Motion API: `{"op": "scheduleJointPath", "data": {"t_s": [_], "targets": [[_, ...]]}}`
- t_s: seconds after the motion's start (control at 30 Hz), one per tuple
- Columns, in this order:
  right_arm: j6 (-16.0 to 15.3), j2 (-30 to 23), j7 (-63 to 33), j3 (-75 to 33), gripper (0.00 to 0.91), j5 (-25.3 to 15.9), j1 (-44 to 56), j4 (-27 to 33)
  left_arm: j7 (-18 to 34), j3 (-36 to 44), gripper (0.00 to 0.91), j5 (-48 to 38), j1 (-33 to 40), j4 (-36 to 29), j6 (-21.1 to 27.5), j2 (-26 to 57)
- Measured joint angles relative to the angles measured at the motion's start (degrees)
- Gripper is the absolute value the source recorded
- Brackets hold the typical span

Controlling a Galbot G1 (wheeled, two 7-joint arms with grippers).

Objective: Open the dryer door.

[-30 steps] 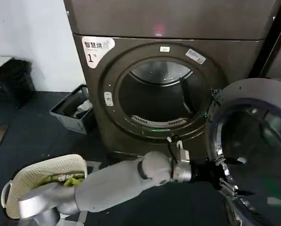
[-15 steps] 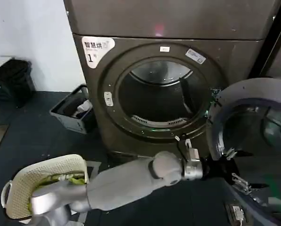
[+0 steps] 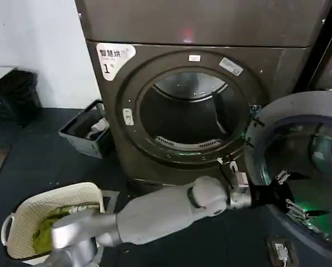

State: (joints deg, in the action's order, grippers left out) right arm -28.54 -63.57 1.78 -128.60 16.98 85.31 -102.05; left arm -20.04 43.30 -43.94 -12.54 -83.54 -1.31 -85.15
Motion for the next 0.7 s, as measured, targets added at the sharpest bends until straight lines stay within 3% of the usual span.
{"op": "scheduleJointPath", "data": {"t_s": [0.23,0.7], "targets": [[-0.6,-0.1,-0.1,-1.0,0.907,-1.9,-0.4,-0.3,0.3,0.2,0.907,0.1,0.2,2.1,-0.6,-1.4],[-0.6,-0.1,0.2,-2.1,0.907,-1.7,0.6,-1.0,0.7,-0.1,0.907,1.1,0.4,5.7,-1.9,-4.4]]}}
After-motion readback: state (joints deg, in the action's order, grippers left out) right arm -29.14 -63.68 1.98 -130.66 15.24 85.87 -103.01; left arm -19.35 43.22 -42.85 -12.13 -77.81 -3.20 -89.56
